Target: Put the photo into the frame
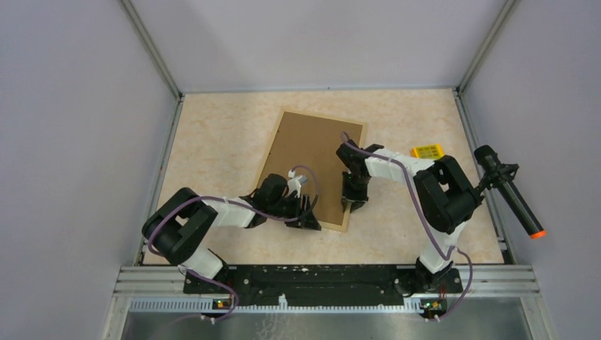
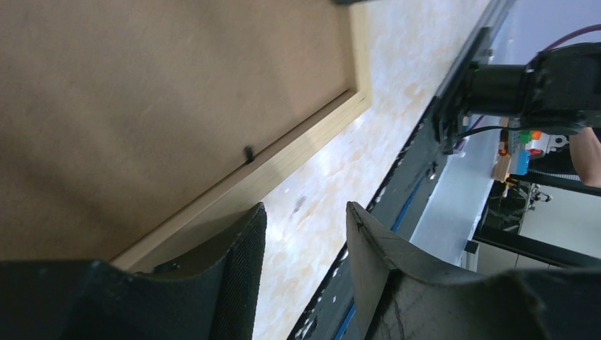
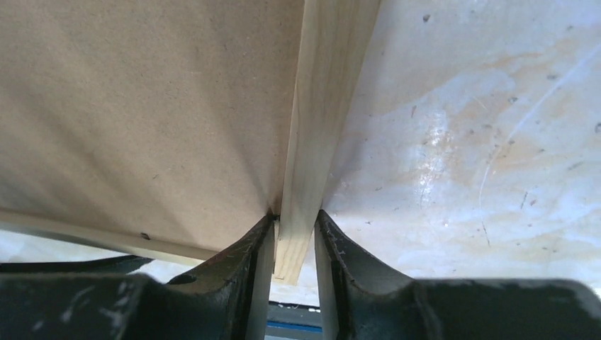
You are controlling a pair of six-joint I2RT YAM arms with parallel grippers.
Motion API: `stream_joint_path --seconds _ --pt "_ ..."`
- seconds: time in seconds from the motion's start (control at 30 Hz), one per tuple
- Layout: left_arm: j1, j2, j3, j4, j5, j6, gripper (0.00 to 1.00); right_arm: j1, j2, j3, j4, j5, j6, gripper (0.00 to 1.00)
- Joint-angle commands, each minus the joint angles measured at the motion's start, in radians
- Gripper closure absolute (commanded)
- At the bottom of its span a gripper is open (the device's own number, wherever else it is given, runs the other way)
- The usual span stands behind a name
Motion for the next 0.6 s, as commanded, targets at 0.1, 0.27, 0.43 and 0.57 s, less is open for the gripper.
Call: stream_joint_path --seconds 0.1,0.27,0.43,0.57 --pt "0.011 0.005 -0.034 -0.157 -0.16 0.062 0.48 0.037 0.013 0.068 0.068 0.124 -0.067 0.49" --pt "0.012 -0.011 -0.015 -0.182 -0.154 0.075 0.48 -0.222 -0.201 0.082 0.155 -0.258 -0.226 0.35" --pt "0.011 -0.021 0.049 -0.217 -0.049 0.116 0.47 -0.377 -0.098 0.092 0.173 -0.42 -0.343 0.54" --pt "0.011 -0.049 0.173 -0.26 0.066 0.14 0.41 -0.4 -0.013 0.143 0.2 -0.402 -0.361 0.66"
